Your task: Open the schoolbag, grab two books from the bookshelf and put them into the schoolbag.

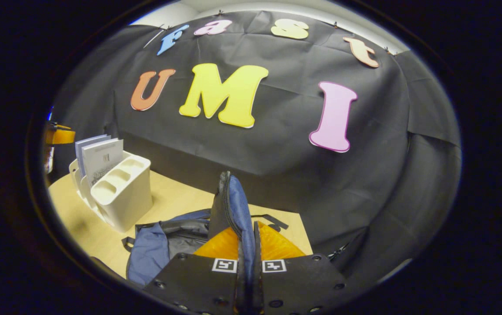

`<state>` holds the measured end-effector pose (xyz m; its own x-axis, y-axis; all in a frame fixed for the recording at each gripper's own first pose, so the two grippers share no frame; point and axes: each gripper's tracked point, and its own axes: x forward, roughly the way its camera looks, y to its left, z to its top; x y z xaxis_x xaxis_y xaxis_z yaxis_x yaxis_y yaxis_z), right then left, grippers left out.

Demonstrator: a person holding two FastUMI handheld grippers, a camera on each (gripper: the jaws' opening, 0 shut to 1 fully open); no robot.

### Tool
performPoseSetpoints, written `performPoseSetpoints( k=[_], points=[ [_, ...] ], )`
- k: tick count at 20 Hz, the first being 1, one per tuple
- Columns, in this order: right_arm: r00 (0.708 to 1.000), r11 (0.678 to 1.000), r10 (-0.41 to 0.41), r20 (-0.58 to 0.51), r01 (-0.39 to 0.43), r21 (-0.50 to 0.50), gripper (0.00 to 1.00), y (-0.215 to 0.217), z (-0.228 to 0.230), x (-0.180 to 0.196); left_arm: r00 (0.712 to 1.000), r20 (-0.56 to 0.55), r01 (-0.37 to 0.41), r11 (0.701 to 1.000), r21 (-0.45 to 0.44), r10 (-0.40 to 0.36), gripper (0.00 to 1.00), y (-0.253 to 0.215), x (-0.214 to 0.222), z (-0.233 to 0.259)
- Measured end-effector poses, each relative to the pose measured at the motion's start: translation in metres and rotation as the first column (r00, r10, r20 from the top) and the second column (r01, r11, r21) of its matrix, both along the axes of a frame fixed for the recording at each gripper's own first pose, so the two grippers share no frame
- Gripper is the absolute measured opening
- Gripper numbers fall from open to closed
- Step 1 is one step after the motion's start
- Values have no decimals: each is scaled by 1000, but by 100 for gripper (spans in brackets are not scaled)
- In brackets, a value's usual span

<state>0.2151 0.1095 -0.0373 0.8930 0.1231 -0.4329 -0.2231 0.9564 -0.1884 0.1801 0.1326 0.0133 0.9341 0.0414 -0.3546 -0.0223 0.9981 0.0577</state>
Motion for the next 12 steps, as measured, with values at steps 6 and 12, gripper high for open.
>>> performPoseSetpoints(
  k=[6,12],
  points=[
    [1000,1000,24,-15,-24,14,6,-3,-12,-6,990,-140,-10,1000,9,11,96,7,69,-17],
    [999,999,37,-6,-37,0,6,-6,-15,-14,948,-317,-8,999,31,17,96,29,108,-52]
  ],
)
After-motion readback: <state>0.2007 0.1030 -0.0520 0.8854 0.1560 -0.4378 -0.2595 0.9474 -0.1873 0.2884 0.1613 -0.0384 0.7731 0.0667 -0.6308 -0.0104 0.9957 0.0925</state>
